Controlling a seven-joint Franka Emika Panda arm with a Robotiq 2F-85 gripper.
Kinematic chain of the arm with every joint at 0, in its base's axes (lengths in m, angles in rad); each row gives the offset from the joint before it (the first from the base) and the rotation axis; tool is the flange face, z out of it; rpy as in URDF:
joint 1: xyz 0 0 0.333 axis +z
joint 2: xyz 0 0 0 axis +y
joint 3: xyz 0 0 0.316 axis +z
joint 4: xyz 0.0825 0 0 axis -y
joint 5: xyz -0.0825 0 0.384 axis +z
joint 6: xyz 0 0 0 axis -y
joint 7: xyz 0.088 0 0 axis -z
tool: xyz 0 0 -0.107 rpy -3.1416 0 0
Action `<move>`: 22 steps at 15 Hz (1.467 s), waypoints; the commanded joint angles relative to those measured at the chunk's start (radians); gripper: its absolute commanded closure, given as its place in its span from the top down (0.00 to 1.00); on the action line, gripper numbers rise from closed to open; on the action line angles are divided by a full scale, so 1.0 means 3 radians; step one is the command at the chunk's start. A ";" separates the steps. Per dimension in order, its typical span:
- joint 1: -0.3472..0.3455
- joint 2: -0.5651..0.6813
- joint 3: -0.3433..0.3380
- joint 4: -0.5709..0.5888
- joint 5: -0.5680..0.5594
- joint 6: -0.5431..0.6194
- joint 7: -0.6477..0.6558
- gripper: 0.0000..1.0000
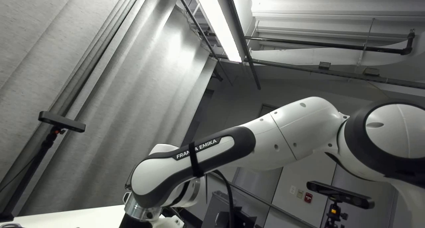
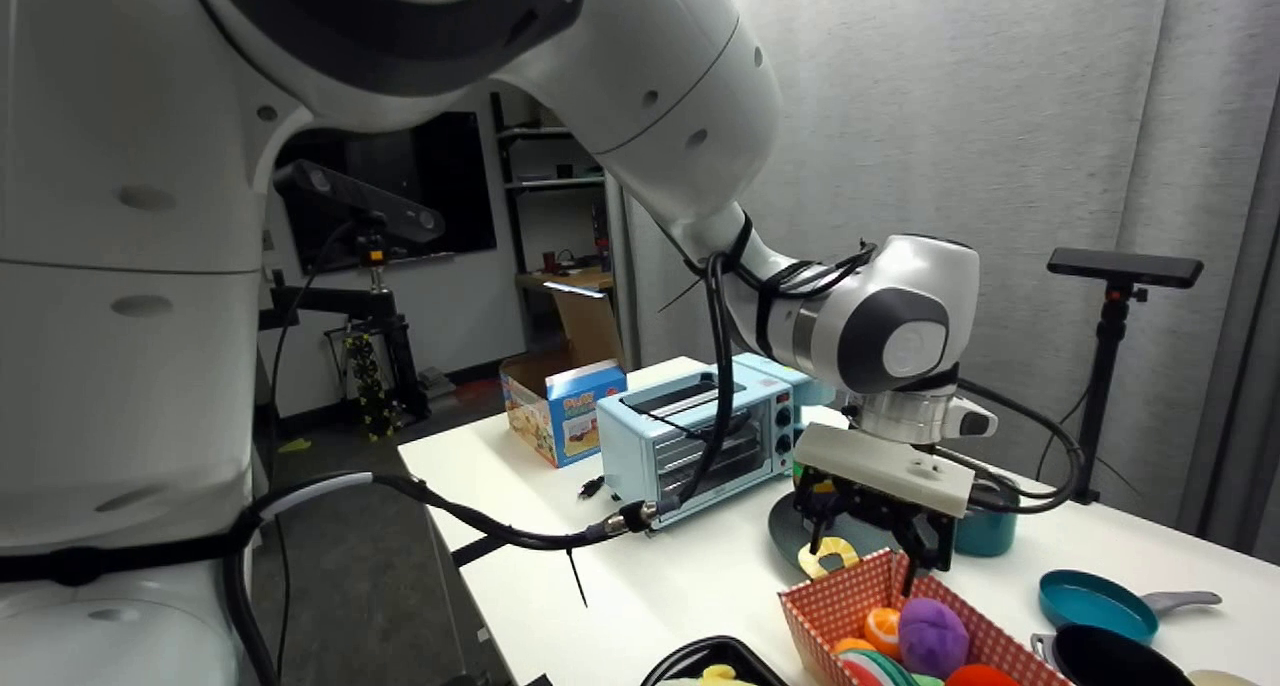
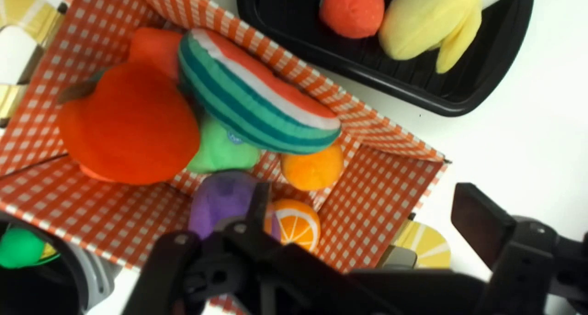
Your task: Take the banana, orange, purple and lemon plush toys out of the box and put them on the tray
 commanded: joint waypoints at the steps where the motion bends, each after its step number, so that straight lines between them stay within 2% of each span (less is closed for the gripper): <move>1: 0.0001 0.0233 0.0032 0.0271 -0.0009 0.0084 0.0020 1.00; 13: -0.0043 0.0859 -0.0059 0.0694 -0.0225 0.0317 0.0146 1.00; 22: -0.0079 0.1152 -0.0073 0.0995 -0.0250 0.0282 0.0290 1.00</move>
